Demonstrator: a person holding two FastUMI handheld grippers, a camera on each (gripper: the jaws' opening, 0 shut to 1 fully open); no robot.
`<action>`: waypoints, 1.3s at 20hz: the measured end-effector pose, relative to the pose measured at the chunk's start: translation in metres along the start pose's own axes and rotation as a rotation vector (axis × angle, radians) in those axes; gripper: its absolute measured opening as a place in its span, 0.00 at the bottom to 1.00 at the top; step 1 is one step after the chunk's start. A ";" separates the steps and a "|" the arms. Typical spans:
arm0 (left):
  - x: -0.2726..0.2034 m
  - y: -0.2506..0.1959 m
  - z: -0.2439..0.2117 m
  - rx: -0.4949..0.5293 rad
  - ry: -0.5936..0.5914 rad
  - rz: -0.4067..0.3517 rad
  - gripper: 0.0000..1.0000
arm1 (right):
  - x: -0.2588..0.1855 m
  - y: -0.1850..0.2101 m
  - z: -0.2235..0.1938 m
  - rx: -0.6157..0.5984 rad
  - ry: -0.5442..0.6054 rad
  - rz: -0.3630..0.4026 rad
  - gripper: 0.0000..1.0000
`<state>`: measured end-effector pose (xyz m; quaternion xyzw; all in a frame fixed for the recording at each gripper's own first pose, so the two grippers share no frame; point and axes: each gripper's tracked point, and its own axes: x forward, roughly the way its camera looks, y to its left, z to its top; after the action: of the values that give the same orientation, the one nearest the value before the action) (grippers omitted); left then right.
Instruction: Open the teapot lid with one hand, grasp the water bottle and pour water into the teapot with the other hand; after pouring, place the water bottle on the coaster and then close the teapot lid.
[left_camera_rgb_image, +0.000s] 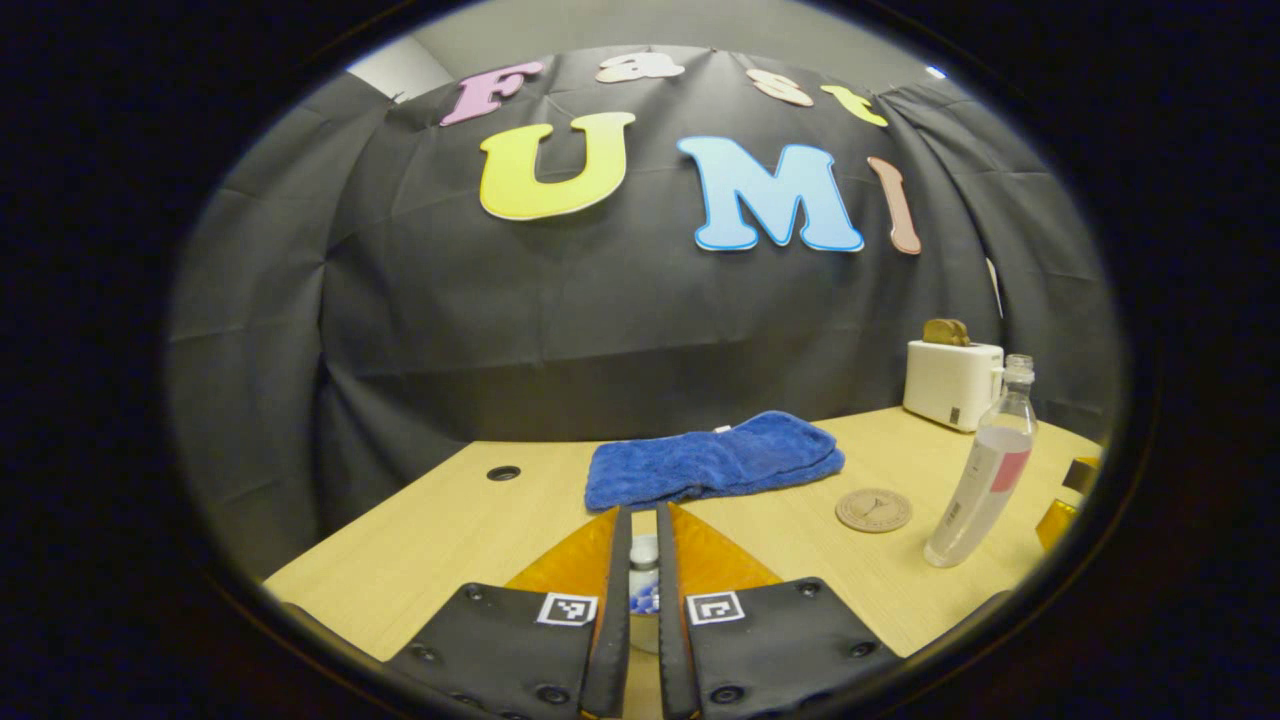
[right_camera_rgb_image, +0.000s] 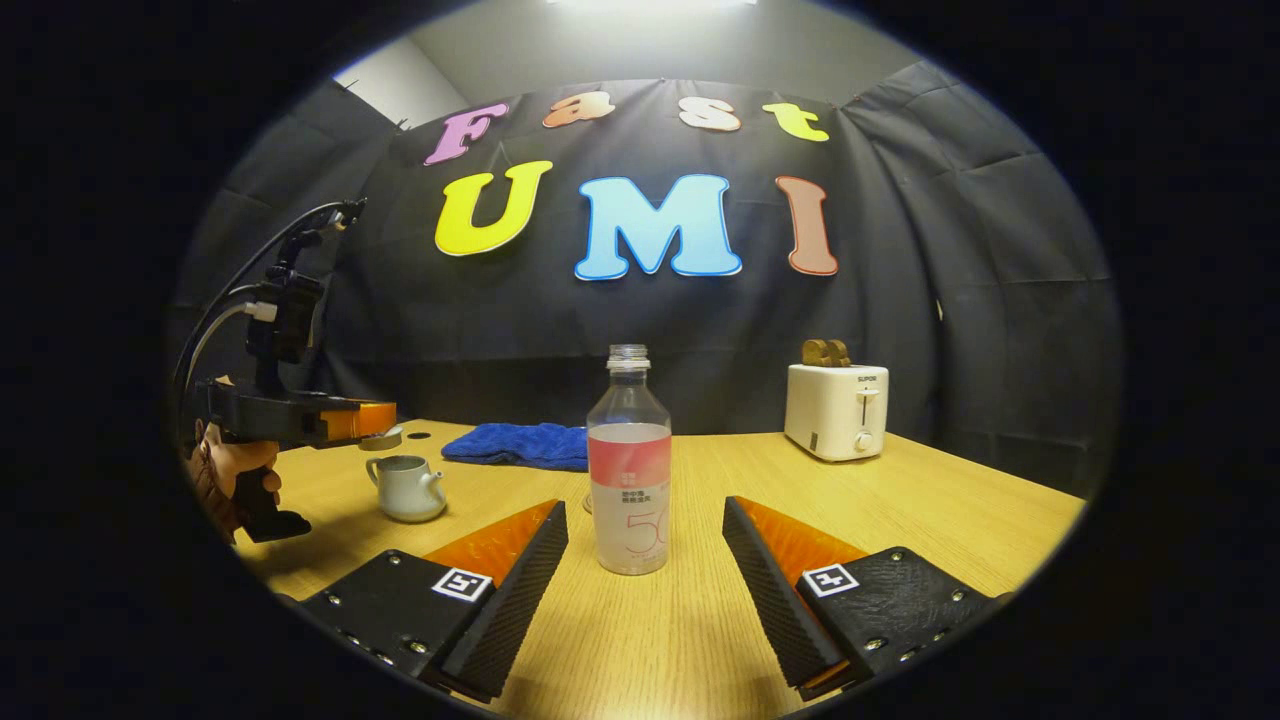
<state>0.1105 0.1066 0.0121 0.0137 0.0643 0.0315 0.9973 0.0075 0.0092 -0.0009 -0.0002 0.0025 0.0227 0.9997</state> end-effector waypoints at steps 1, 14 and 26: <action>-0.003 0.003 -0.001 -0.006 0.001 0.004 0.18 | 0.003 0.001 -0.002 -0.001 0.010 0.013 0.97; -0.028 0.026 -0.022 -0.059 0.031 0.003 0.19 | 0.062 -0.002 -0.014 0.038 0.185 0.028 0.97; -0.035 0.056 -0.044 -0.077 0.061 0.033 0.19 | 0.091 0.000 -0.031 -0.032 0.278 0.032 0.79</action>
<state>0.0668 0.1611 -0.0257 -0.0245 0.0932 0.0509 0.9940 0.0985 0.0130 -0.0323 -0.0191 0.1406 0.0384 0.9891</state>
